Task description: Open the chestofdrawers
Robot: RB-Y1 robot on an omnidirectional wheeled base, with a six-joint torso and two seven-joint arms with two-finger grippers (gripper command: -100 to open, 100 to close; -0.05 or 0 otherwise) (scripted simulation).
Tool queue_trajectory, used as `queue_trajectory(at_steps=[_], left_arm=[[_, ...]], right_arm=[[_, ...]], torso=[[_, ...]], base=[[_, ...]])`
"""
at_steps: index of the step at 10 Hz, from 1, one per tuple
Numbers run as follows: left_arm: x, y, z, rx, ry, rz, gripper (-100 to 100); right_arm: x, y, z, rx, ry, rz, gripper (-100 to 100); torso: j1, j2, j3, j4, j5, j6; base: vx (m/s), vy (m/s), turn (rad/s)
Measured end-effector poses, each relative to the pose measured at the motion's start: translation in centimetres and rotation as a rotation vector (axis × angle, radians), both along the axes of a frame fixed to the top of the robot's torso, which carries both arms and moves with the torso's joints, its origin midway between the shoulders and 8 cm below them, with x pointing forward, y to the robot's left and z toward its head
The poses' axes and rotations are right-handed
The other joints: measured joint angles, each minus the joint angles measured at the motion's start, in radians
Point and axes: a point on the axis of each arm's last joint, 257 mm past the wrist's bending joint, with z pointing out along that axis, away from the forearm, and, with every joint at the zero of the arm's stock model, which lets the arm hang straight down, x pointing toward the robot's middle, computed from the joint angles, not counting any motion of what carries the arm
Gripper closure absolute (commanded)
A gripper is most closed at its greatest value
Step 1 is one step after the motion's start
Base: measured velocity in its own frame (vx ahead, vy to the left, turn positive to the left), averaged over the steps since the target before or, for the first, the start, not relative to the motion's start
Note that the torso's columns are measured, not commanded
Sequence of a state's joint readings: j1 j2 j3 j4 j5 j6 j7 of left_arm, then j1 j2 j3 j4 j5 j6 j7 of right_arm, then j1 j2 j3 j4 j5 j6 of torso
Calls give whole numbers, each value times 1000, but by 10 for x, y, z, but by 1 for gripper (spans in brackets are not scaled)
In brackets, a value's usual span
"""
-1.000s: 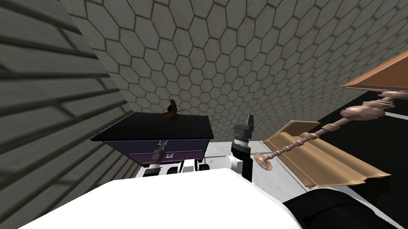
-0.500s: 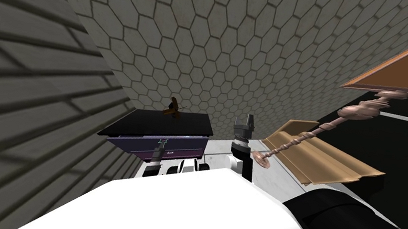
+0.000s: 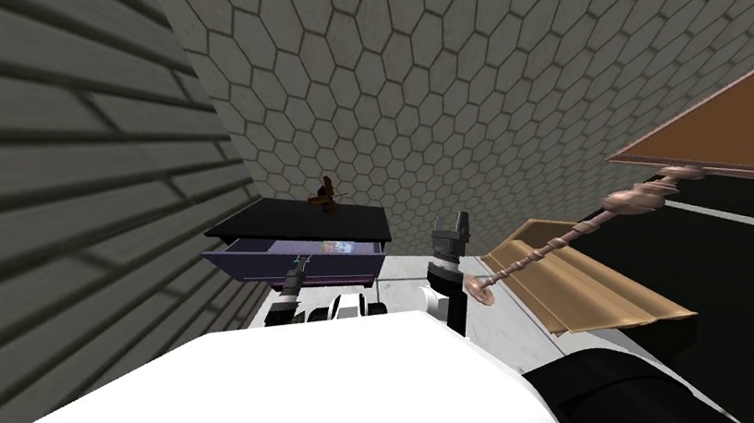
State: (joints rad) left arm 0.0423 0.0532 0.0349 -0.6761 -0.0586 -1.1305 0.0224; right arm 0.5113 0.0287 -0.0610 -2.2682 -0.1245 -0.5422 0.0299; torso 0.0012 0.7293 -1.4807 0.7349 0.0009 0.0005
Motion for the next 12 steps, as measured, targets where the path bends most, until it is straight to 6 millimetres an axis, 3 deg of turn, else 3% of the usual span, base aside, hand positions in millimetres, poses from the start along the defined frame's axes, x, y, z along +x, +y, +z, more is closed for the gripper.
queue_trajectory(at_steps=[4, 5, 12], left_arm=[[2, -2, 3, 0, -5, -12, 100], [1, -2, 1, -1, 0, -12, -100], [52, -2, 22, 1, -3, -23, -100]], right_arm=[[0, 0, 0, 0, 0, 0, 0], [0, 0, 0, 0, 0, 0, 0], [0, 0, 0, 0, 0, 0, 0]], torso=[[2, 7, 5, 0, 1, -1], [1, 1, 1, 1, 0, 0], [-1, 9, 5, 3, -1, -1]], base=[[-158, 0, 18], [-64, -4, 16], [-70, -7, 16]])
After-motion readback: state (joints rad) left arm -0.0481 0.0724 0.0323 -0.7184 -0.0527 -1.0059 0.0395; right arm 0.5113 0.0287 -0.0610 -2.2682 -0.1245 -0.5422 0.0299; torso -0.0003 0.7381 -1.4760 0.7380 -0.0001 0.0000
